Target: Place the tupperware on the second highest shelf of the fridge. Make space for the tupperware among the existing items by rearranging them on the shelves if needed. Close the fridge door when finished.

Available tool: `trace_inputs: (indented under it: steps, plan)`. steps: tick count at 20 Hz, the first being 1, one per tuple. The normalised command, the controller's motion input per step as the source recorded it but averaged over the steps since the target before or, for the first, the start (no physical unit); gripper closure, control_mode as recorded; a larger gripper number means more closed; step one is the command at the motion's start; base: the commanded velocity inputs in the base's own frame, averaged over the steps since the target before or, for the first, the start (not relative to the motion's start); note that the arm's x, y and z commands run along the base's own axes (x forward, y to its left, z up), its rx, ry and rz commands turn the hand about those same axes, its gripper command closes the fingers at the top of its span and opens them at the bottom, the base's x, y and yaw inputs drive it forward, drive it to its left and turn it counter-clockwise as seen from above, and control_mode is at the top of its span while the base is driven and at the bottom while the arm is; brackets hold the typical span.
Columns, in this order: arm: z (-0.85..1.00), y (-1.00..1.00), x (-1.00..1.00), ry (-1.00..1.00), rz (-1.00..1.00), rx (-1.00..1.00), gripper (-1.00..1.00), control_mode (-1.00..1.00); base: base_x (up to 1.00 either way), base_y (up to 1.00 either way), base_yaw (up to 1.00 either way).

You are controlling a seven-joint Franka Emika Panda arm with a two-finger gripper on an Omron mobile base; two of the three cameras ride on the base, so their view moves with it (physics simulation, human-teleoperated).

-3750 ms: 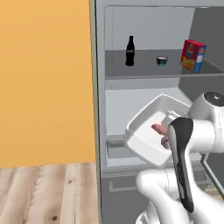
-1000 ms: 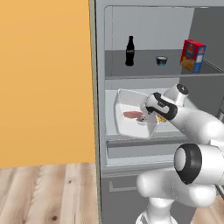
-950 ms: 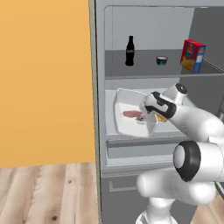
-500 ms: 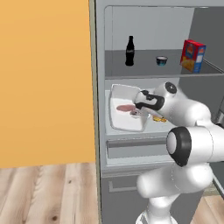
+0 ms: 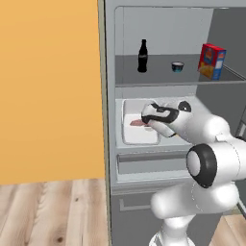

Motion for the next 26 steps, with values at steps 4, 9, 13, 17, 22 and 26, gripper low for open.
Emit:
trace_inputs:
  steps: [4,9,13,17,22,26]
  plan:
    - [0.98,-0.08,-0.82,-0.15,0.00,0.00,-1.00,-1.00,0.00,0.00,0.00]
    - [1.00,0.01,-0.81,0.07,-0.02,-0.01,-1.00,-1.00,0.00,0.00,0.00]
    - [1.00,0.00,-0.75,0.31,-0.02,-0.14,-1.00,-1.00,0.00,0.00,0.00]
    - [1.00,0.00,-0.67,0.50,0.00,-0.23,-1.00,-1.00,0.00,0.00,0.00]
    - [0.96,0.00,-0.67,0.56,0.00,-0.21,-1.00,-1.00,0.00,0.00,0.00]
    - [-0.41,0.20,-0.98,0.00,0.14,-0.07,-1.00,-1.00,0.00,0.00,0.00]
